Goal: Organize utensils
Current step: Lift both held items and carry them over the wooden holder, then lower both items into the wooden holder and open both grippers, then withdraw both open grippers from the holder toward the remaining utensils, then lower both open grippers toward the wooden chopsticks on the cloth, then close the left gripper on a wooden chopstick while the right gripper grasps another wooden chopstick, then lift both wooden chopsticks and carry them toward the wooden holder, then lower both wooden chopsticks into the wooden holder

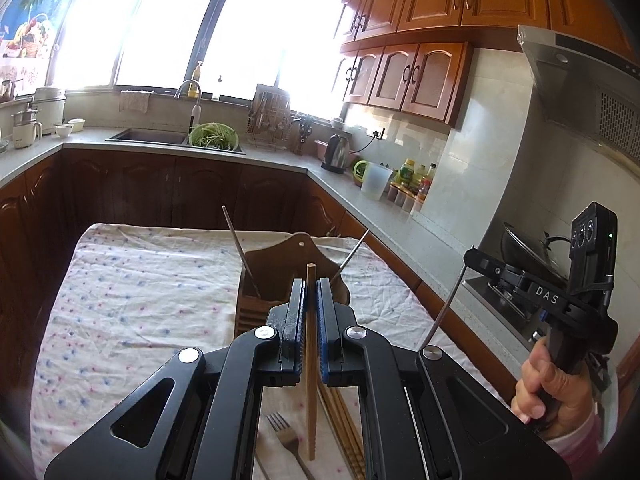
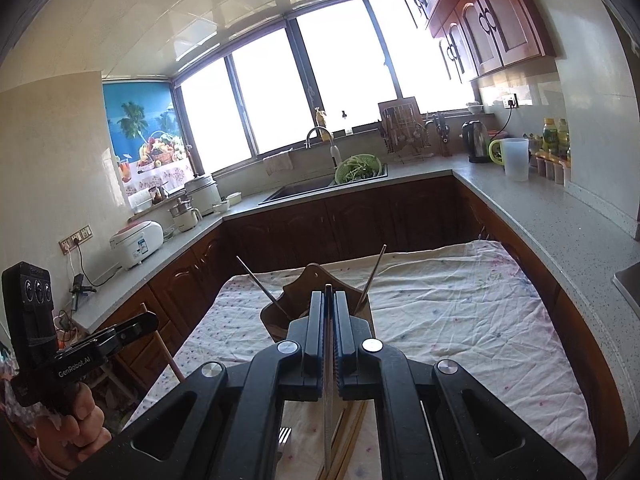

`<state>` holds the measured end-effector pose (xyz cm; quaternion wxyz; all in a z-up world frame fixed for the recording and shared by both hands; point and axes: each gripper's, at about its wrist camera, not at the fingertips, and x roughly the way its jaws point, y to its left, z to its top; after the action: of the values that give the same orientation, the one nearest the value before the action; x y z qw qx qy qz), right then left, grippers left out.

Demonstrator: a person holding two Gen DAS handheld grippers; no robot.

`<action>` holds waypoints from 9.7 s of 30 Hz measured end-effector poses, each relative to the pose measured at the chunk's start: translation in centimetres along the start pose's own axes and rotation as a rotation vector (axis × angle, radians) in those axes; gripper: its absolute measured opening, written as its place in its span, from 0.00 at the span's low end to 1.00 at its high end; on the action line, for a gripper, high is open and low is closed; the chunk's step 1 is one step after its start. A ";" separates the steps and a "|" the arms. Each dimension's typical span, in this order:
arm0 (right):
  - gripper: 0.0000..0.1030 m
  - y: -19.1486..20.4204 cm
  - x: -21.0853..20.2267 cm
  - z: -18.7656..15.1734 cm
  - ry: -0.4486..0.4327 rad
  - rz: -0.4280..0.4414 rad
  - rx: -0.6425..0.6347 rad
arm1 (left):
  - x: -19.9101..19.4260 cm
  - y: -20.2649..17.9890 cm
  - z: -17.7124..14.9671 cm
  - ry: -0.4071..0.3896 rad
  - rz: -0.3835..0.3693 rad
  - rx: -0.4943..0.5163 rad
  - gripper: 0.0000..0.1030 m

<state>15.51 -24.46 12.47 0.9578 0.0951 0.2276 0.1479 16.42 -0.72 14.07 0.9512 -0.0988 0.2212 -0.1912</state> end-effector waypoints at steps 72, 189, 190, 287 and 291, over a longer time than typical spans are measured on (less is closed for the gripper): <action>0.87 -5.3 10.8 1.0 -0.062 -0.038 0.172 | 10.5 6.1 2.8 -0.124 0.144 -0.083 0.75; 0.07 -3.8 17.8 -15.1 0.523 -0.113 -0.037 | 15.6 7.3 -14.3 0.539 0.243 0.013 0.14; 0.07 -3.9 17.7 -15.1 0.522 -0.111 -0.028 | 15.6 7.1 -14.4 0.536 0.249 0.032 0.14; 0.05 -0.4 4.0 6.4 -0.189 -0.008 0.054 | 2.4 4.6 8.5 -0.210 0.077 -0.049 0.04; 0.05 -0.5 5.5 7.5 -0.212 -0.016 0.050 | 3.8 5.2 9.7 -0.237 0.093 -0.067 0.04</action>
<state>23.76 -23.98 16.68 0.9750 0.1321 0.1294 0.1236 25.66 3.46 19.76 0.9746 -0.1422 0.1176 -0.1265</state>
